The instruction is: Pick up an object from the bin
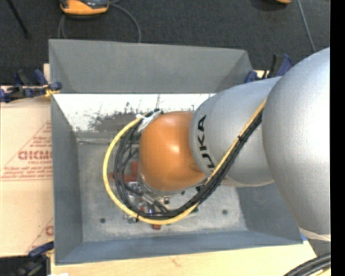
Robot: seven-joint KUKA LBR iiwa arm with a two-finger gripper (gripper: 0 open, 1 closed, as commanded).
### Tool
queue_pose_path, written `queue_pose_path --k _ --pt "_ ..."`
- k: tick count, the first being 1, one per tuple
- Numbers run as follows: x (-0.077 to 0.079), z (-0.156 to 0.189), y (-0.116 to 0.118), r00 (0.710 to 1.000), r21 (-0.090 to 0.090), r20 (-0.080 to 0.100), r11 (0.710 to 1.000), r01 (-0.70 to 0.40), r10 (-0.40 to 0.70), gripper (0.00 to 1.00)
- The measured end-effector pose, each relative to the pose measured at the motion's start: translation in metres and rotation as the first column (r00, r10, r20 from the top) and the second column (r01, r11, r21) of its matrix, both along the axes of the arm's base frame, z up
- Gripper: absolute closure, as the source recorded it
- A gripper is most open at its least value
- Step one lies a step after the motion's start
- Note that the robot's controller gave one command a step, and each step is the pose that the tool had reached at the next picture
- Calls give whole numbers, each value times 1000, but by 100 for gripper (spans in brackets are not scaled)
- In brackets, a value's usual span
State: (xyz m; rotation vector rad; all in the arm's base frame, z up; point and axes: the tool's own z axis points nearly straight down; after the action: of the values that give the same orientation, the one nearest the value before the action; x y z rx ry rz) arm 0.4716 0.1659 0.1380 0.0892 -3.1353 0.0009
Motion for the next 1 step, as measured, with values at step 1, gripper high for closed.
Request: queue_pose_path --k 1 --pt "2 50 0 1000 2 9 1000 2 -2 100"
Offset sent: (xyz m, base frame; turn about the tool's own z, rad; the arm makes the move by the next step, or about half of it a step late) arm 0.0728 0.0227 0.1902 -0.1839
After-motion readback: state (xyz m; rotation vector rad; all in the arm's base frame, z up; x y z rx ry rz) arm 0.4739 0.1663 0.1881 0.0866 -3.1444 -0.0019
